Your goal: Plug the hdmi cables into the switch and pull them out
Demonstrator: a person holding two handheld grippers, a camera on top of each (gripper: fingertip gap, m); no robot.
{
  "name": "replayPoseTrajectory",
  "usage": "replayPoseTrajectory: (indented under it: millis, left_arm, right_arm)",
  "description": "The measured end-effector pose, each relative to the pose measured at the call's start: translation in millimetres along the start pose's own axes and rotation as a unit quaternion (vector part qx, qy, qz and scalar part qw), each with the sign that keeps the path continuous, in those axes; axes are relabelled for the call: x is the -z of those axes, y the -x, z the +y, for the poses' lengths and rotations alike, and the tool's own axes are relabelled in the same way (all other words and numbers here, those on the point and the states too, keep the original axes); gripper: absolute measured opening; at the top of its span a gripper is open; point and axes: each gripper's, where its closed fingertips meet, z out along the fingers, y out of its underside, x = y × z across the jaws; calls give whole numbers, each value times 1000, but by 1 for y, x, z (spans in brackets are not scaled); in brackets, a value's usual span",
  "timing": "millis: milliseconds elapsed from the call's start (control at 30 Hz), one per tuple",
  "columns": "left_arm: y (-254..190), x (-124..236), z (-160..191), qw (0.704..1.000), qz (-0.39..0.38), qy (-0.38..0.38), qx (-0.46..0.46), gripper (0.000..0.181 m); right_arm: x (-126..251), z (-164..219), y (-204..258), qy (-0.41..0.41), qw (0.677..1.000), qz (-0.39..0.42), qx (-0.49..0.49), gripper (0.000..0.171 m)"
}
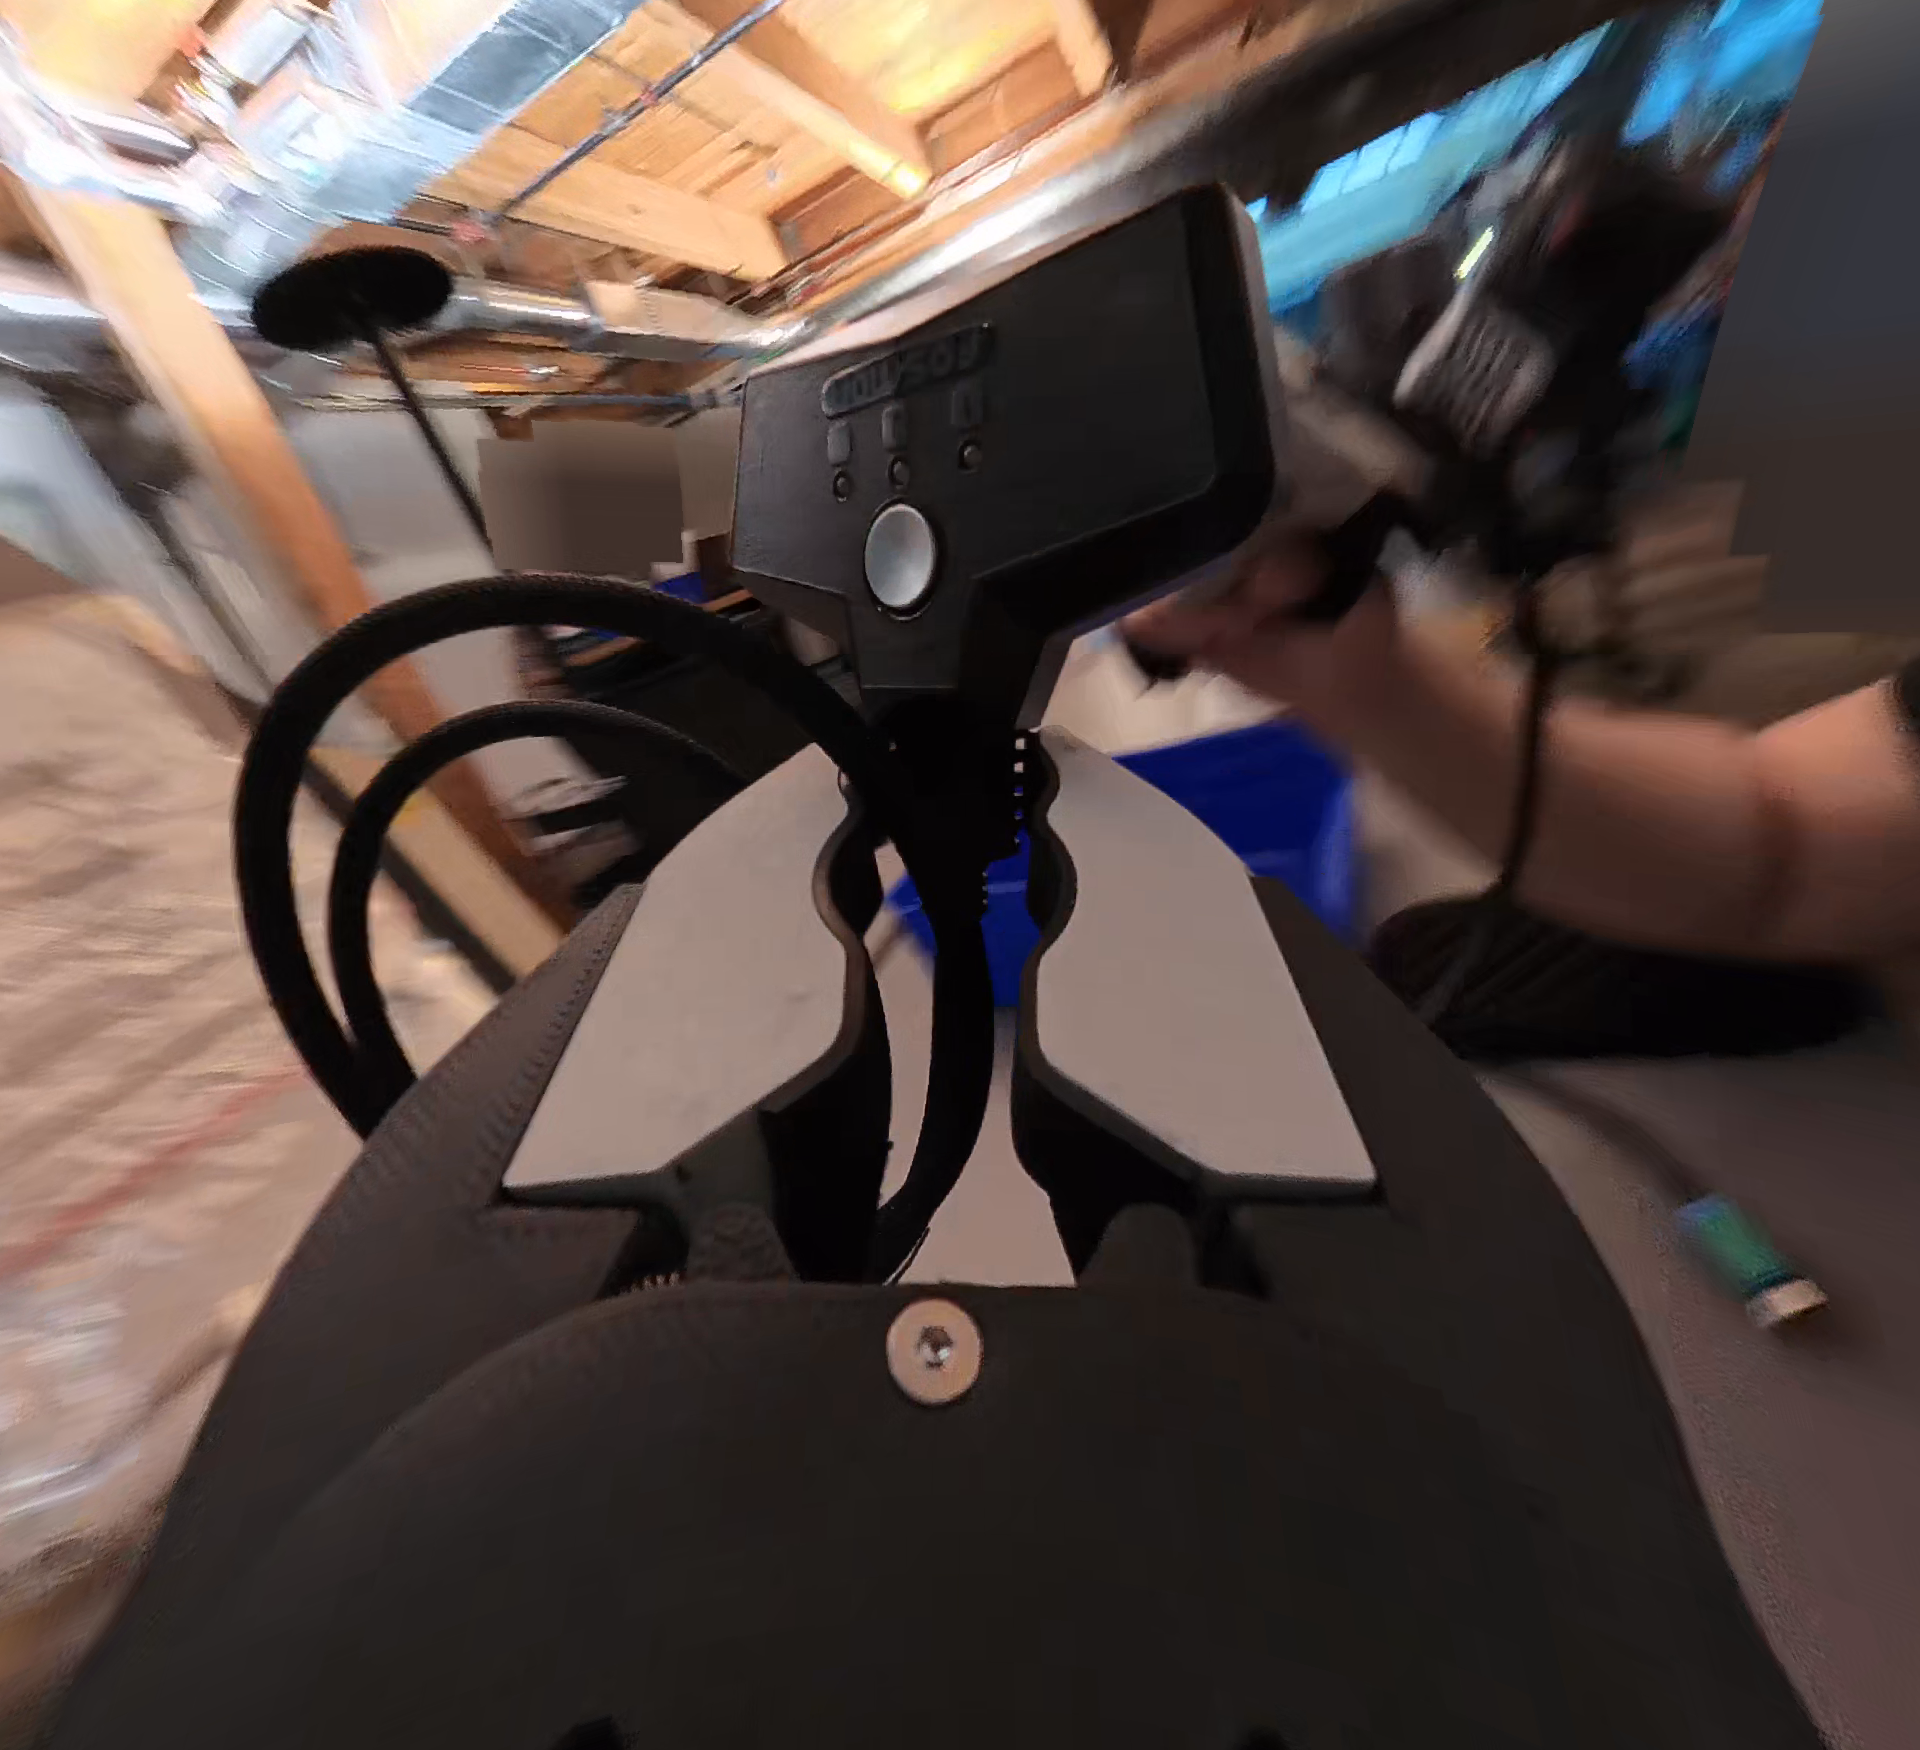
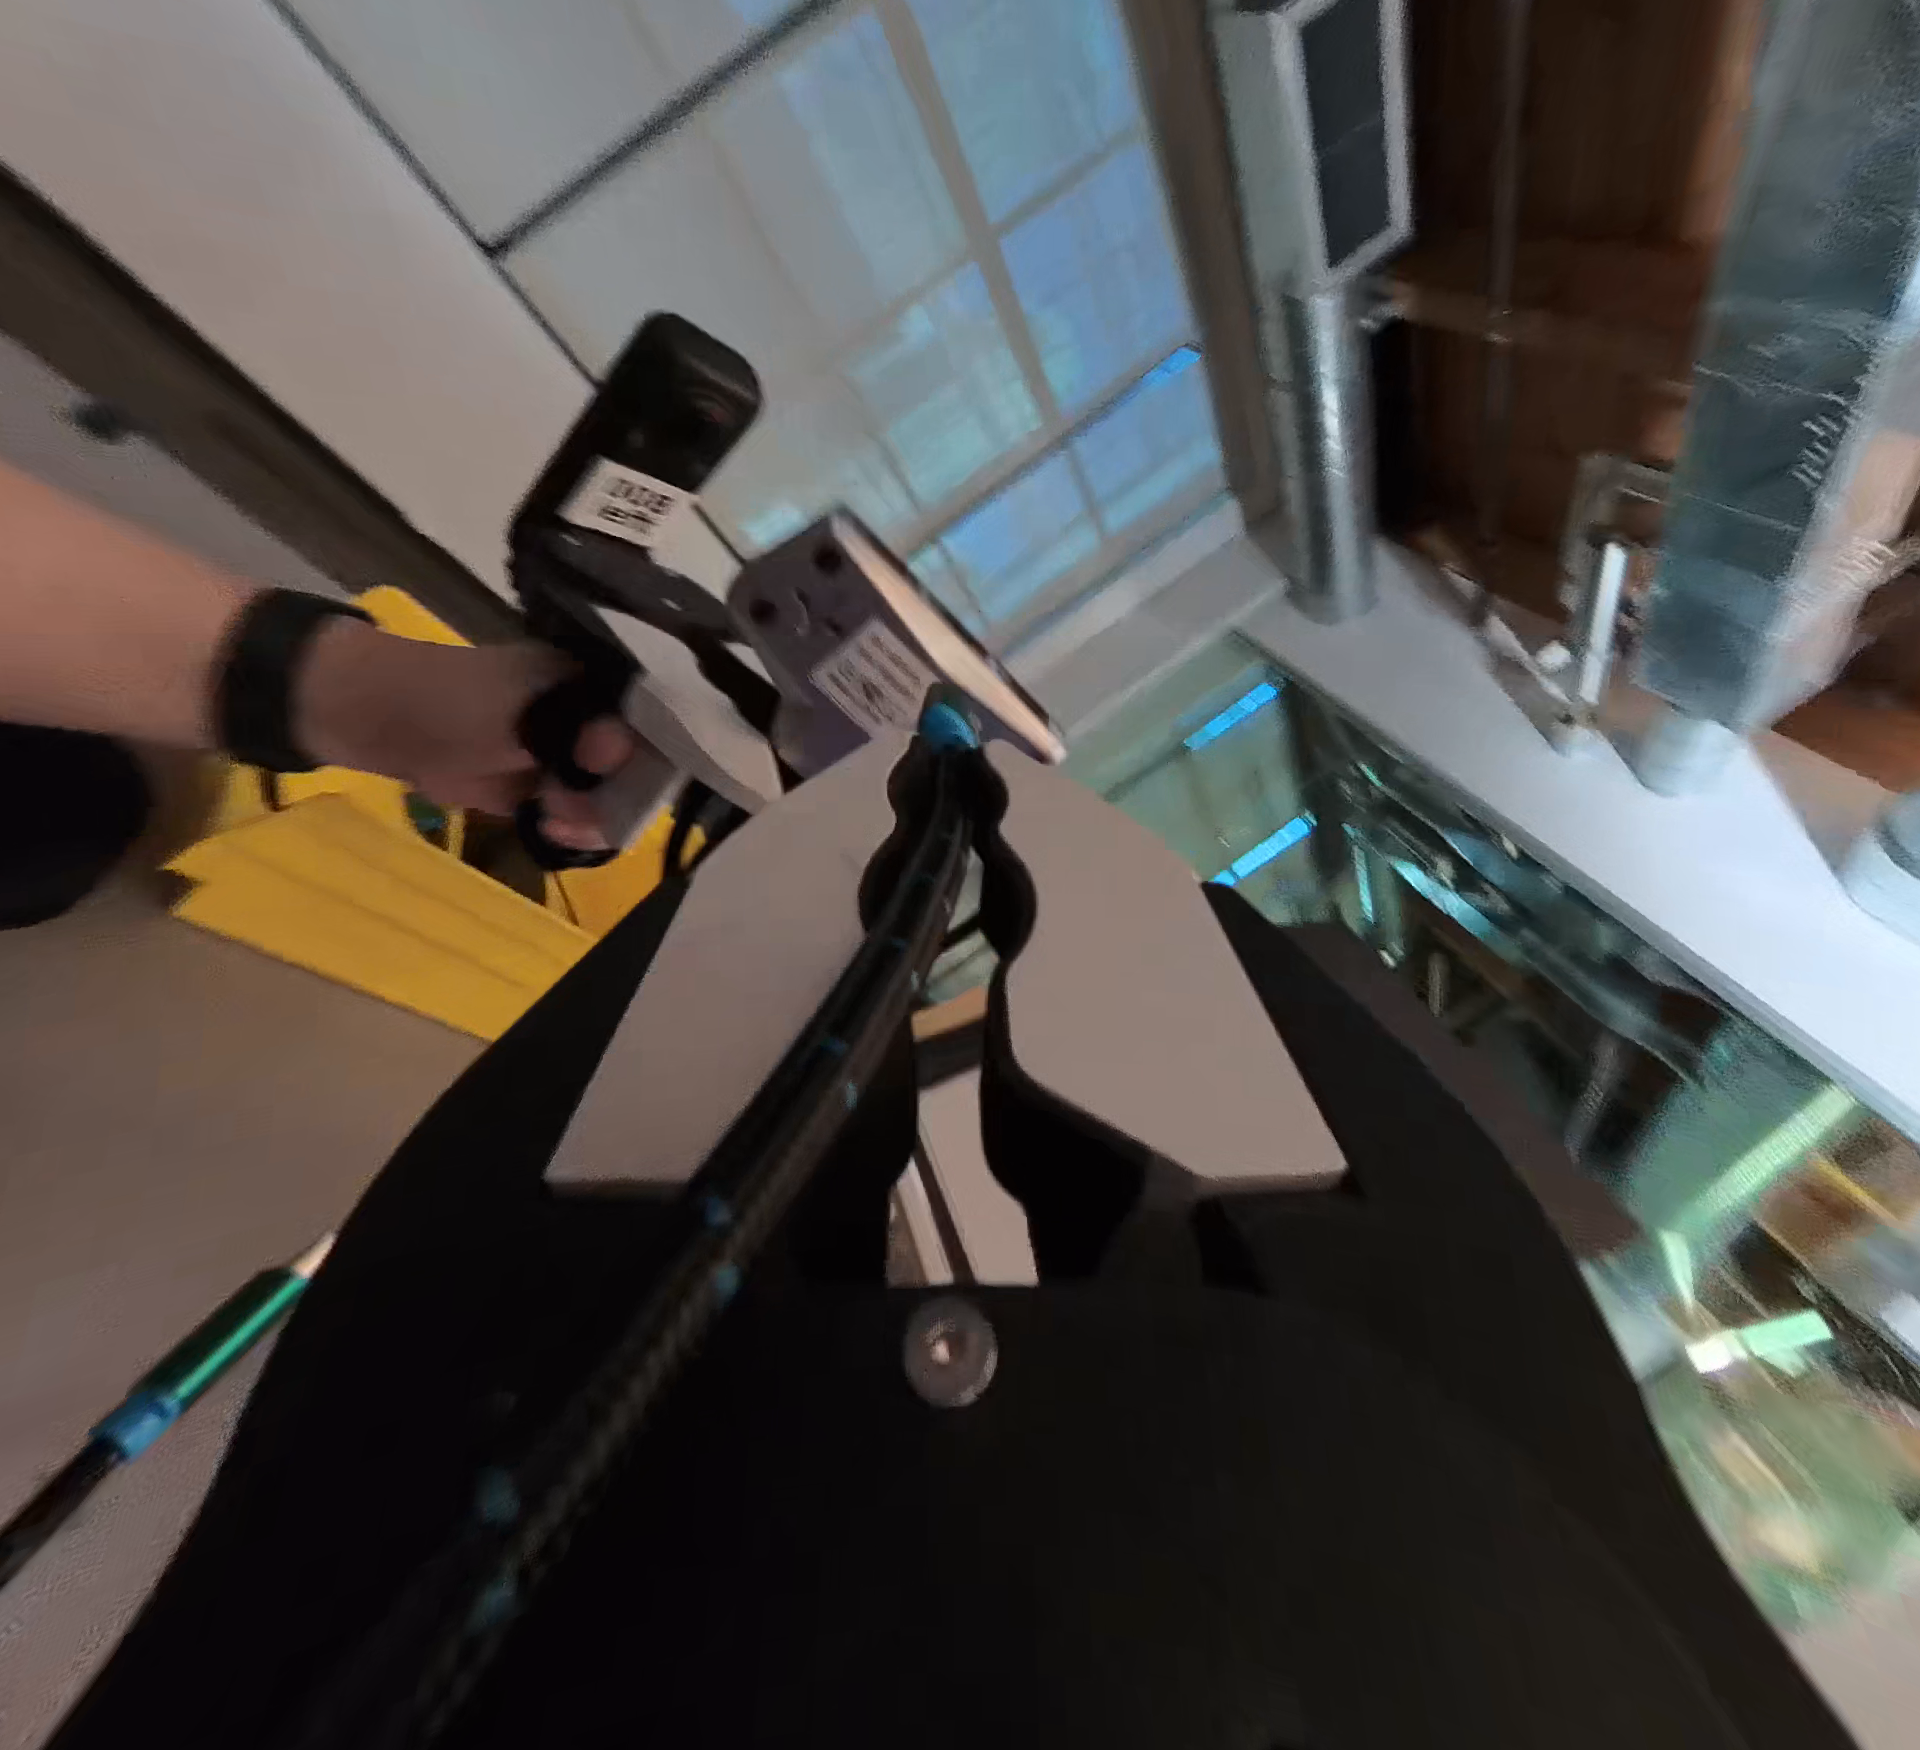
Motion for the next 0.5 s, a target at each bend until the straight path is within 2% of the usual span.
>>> replayPoseTrajectory:
  millis: [67,167,233,500]
  left_arm:
    - [-5,-2,7,997,-7,37,-61,24]
    - [-14,-7,15,990,-2,73,-123,24]
    - [-22,-10,19,985,9,91,-144,24]
    - [-56,-17,39,972,108,153,-139,24]
  right_arm:
    - [10,-10,-2,1,1000,-20,13,156]
    - [24,-18,2,18,997,-59,39,158]
    - [32,-20,6,33,995,-92,33,7]
    - [58,-5,20,108,976,-163,91,7]
